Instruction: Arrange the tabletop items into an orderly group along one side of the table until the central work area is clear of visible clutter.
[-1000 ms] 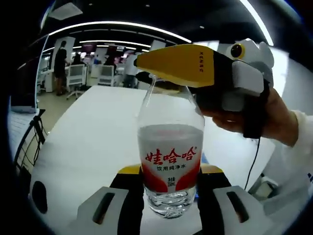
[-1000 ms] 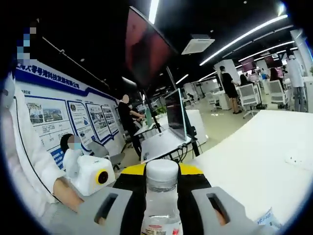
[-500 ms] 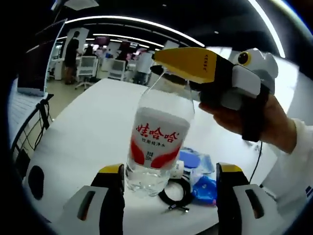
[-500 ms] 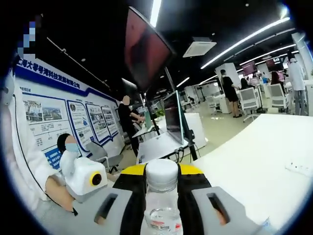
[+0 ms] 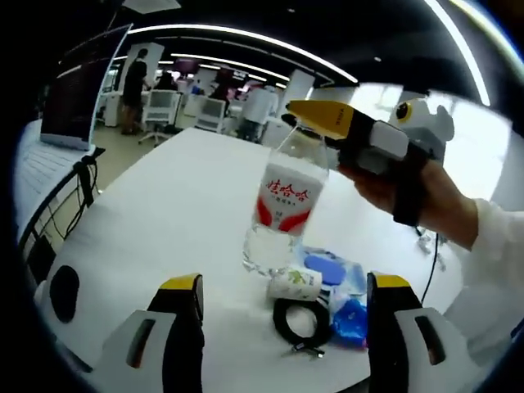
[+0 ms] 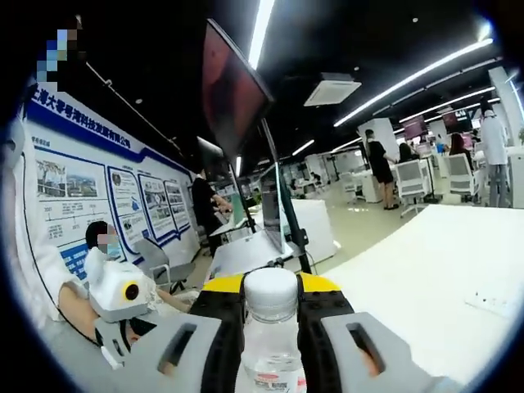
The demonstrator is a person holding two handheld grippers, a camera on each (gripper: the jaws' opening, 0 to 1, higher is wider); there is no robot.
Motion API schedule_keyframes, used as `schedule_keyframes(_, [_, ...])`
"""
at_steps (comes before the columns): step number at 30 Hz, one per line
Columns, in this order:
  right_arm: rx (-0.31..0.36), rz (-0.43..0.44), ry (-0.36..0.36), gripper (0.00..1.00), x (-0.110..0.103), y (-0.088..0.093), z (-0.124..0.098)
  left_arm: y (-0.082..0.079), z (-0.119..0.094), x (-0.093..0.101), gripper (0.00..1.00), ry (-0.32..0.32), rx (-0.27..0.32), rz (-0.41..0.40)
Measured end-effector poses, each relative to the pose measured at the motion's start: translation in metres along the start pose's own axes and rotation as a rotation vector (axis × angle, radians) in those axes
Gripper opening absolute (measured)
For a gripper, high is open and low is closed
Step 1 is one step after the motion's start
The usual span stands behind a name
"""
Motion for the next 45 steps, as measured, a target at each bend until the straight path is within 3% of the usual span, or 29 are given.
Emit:
schedule_keyframes(7, [0.006, -0.045, 0.003, 0.20, 0.020, 0.002, 0.008, 0.002, -0.001, -0.001, 0.78, 0.000, 0.011, -0.037])
schedule_keyframes(11, [0.001, -0.161, -0.016, 0.20, 0.027, 0.005, 0.017, 0.002, -0.003, -0.005, 0.78, -0.008, 0.027, -0.071])
schedule_keyframes(14, [0.001, -0.199, -0.033, 0.20, 0.031, 0.008, 0.024, 0.002, -0.003, -0.005, 0.78, -0.010, 0.036, -0.080])
schedule_keyframes(26, [0.043, -0.251, -0.104, 0.20, 0.050, 0.015, 0.043, 0.007, -0.001, -0.010, 0.77, -0.013, 0.014, -0.125])
schedule_keyframes(36, [0.015, -0.284, -0.162, 0.20, 0.066, 0.034, 0.056, 0.013, -0.002, -0.013, 0.76, -0.021, -0.020, -0.156])
schedule_keyframes(45, [-0.005, -0.265, -0.157, 0.20, 0.080, 0.050, 0.067, 0.021, 0.002, -0.021, 0.75, -0.018, -0.062, -0.180])
Point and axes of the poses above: the point that each gripper's makers call its tool centre point, and the gripper's own axes: z roughly forward along the fingers, x roughly to its right, y roughly out of its underside, the point moved 10 cm from there along -z, roughly backward along the fingers, and after that the axes turned 12 degrees about y, right-handed, at the moved point
